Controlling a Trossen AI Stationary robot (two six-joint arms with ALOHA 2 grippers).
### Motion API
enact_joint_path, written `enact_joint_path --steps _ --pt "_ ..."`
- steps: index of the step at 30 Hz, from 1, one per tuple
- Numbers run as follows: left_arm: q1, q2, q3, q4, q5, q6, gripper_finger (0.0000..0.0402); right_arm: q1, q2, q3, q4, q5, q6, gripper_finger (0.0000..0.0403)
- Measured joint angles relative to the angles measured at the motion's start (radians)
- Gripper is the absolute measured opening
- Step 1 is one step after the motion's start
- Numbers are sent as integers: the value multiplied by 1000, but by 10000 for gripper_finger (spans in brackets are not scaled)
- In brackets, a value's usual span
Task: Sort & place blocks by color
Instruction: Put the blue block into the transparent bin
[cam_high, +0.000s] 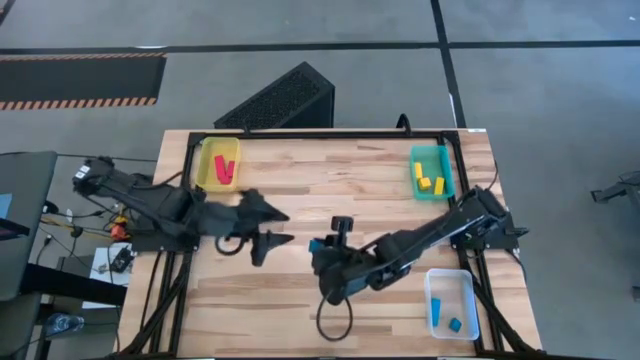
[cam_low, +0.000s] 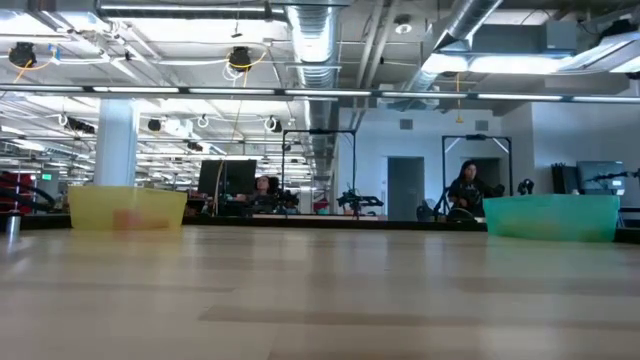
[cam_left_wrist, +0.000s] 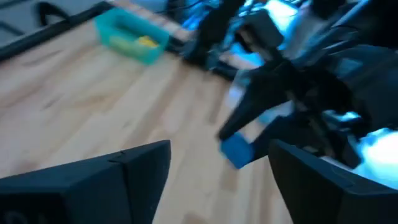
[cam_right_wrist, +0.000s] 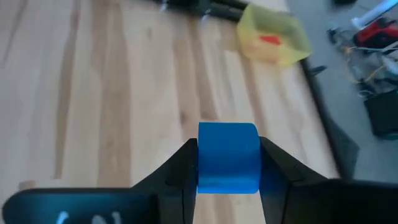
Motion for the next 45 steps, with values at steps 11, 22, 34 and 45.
enact_joint_path --steps 11,22,34,45 --pt "236 58 0 154 335 -5 269 11 -93 0 12 186 -177 126" --pt "357 286 -3 596 646 -26 242 -47 -115 1 -190 175 -238 120" --pt "515 318 0 568 673 -70 108 -125 -344 -209 -329 51 -45 119" --pt "554 130 0 508 355 254 55 101 -767 -819 -282 -440 884 118"
